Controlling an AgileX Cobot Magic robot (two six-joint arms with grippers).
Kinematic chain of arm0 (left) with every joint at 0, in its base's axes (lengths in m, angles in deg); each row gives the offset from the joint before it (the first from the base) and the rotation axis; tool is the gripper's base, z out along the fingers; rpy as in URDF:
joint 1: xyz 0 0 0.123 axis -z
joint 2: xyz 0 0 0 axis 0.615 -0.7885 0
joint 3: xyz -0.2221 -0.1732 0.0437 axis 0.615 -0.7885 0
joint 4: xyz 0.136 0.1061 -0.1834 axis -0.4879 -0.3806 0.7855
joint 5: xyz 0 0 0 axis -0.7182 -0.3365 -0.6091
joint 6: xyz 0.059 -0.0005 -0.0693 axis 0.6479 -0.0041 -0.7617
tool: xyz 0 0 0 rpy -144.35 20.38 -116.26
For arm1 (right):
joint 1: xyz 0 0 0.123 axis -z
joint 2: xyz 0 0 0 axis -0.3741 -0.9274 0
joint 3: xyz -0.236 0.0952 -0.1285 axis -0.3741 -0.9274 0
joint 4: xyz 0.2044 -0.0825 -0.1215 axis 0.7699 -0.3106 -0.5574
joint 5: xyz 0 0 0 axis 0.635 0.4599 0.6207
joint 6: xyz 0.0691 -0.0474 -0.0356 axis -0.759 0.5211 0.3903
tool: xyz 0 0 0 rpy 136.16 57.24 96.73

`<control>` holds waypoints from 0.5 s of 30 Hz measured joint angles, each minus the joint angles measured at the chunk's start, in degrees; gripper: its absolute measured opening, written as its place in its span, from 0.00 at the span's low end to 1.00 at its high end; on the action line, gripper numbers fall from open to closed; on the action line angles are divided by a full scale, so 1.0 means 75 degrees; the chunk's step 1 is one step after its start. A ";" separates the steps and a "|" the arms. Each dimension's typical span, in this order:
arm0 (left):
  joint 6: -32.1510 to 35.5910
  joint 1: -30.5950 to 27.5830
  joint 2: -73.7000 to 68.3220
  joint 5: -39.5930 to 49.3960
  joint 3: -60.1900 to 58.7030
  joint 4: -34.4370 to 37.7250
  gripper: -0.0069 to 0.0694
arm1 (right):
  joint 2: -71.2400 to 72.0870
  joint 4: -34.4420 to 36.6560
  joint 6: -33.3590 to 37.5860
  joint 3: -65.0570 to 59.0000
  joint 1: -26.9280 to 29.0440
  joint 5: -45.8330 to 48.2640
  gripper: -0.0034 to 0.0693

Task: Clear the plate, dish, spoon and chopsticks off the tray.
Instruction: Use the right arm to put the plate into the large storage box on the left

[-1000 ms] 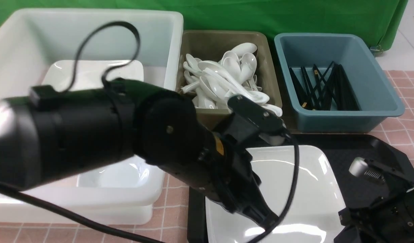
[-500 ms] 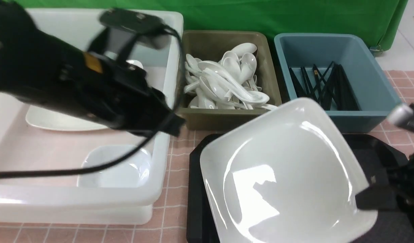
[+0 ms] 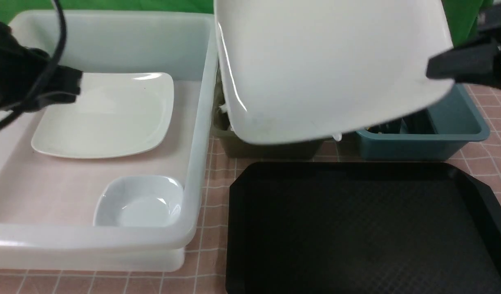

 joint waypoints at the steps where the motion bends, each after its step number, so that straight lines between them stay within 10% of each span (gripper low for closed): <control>1: 0.0000 -0.0484 0.0015 0.0000 0.0000 0.0073 0.09 | -0.0443 0.0301 0.0006 0.0572 -0.0349 -0.0192 0.14; 15: 0.0273 -0.1924 0.0015 0.0365 0.0000 0.0874 0.09 | -0.5381 0.0576 -0.0647 0.4779 -0.3330 -0.2435 0.14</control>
